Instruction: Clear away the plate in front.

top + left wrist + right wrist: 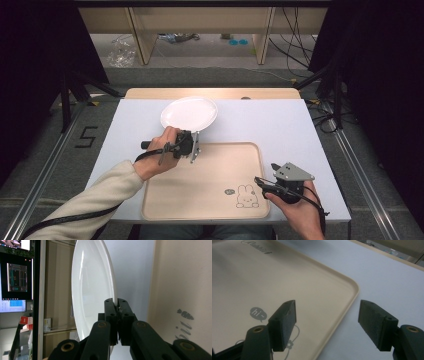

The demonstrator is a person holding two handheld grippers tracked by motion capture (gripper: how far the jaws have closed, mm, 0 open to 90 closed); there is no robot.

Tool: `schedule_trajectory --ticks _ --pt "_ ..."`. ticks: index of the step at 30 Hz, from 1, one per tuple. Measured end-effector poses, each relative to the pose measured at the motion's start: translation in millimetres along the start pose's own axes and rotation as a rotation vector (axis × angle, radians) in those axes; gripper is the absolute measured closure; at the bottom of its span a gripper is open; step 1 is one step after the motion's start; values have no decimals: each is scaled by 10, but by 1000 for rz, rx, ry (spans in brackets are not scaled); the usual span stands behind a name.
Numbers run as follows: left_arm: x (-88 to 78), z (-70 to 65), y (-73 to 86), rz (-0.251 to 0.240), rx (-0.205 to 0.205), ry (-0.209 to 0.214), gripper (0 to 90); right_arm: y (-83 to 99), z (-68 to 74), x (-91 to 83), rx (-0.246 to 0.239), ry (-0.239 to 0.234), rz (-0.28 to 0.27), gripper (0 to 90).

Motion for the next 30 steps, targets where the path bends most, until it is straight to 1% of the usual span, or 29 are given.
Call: schedule_trajectory --ticks 3,4,5,8,9,10,11,15,18,19,24,25,30 --pt "-32 -31 2 -4 2 1 878 1 0 0 0 0 0 318" --pt "-53 -40 1 -6 10 -4 878 1 0 0 0 0 0 318" --pt "-62 -50 2 -9 3 -2 878 1 -1 0 0 1 1 317" --pt "-92 -76 1 -10 5 -1 878 -1 -2 -2 1 1 0 318" --pt "-108 -76 -2 -8 21 -5 878 -2 -2 -2 0 2 0 317" --pt "-128 -91 -5 -8 25 -3 878 -1 -2 -2 0 2 0 317" --pt "-138 -106 -7 -14 19 -3 878 -1 -1 -2 1 1 0 318" --pt "-195 -167 -20 -26 28 2 878 1 0 -2 3 0 1 317" --pt "-235 -206 -33 -37 38 -2 878 1 2 -1 0 0 1 317" --pt "-246 -223 -32 -33 43 1 878 1 2 -1 0 0 1 317" --pt "-306 -282 -39 -45 43 9 878 -2 -3 -4 -2 3 0 317" --pt "-323 -289 -40 -45 50 6 878 -2 -5 -5 -1 3 1 317" --pt "-406 -346 -51 -58 56 2 878 -6 -4 -4 -1 4 -1 317"
Point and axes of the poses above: each handheld gripper's, and its own axes: x roughly forward along the jaws, y roughly out of its underside, z roughly to its left, the point moved 9 cm from there along x, roughly forward along the jaws, and after that the axes turned 13 degrees about y, right-handed, at the moved point
